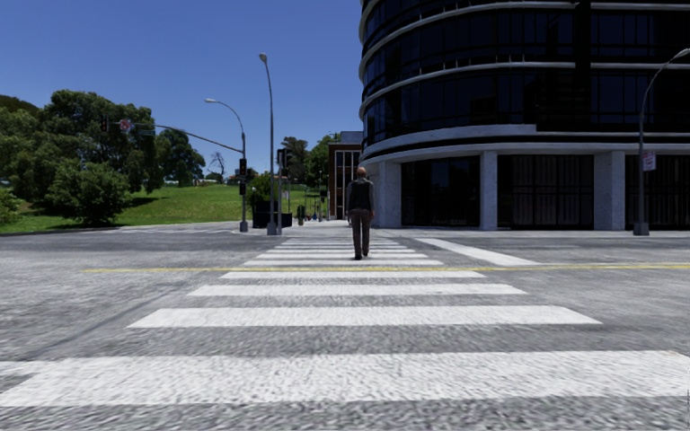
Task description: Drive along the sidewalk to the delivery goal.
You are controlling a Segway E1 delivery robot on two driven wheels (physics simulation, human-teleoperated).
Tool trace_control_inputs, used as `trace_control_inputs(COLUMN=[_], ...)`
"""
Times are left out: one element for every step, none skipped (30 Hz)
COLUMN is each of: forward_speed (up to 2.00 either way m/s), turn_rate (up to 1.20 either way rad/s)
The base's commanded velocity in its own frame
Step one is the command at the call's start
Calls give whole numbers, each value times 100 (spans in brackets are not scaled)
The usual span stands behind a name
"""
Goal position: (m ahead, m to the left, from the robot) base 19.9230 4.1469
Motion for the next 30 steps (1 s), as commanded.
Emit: trace_control_inputs(forward_speed=[200, 200, 200, 200, 200, 200, 200, 200, 200, 200, 200, 200, 200, 200, 200, 200, 200, 200, 200, 200, 200, 200, 200, 200, 200, 200, 200, 200, 200, 200], turn_rate=[13, 13, 13, 13, 15, 15, 20, 24, 25, 25, 25, 25, 25, 25, 25, 26, 26, 26, 26, 27, 27, 27, 27, 27, 28, 30, 32, 32, 33, 34])
